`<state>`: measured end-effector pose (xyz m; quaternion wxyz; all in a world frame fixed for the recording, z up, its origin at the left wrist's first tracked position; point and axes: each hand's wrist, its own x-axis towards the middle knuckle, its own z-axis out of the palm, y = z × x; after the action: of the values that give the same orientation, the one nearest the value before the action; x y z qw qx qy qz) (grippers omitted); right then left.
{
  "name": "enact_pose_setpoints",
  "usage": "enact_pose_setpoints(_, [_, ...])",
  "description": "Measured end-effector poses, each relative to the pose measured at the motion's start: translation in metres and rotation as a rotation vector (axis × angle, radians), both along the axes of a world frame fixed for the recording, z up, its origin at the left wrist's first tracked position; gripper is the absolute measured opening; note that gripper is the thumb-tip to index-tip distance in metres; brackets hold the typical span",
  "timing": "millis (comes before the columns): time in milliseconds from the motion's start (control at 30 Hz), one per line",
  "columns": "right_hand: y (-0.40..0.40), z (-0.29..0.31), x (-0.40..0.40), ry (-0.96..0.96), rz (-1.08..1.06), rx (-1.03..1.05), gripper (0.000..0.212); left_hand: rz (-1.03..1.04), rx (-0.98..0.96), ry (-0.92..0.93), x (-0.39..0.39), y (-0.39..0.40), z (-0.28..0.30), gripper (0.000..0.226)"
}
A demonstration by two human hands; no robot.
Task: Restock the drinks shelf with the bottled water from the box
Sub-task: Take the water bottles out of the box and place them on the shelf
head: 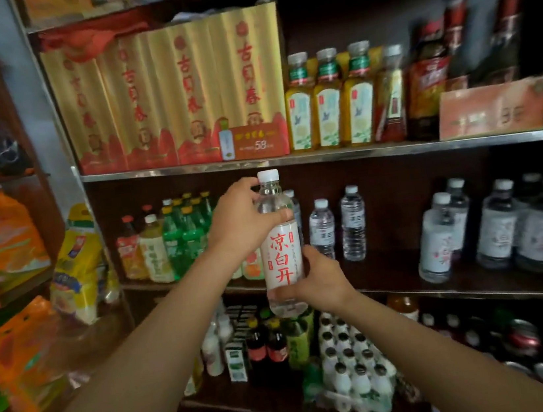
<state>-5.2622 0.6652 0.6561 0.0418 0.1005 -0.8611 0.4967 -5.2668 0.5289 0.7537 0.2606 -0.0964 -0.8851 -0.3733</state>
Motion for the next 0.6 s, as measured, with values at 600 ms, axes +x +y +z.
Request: enact_pose_setpoints(600, [0.246, -0.008, 0.004, 0.031, -0.415, 0.027, 0.068, -0.368, 0.089, -0.092, -0.058, 0.255, -0.014, 0.085])
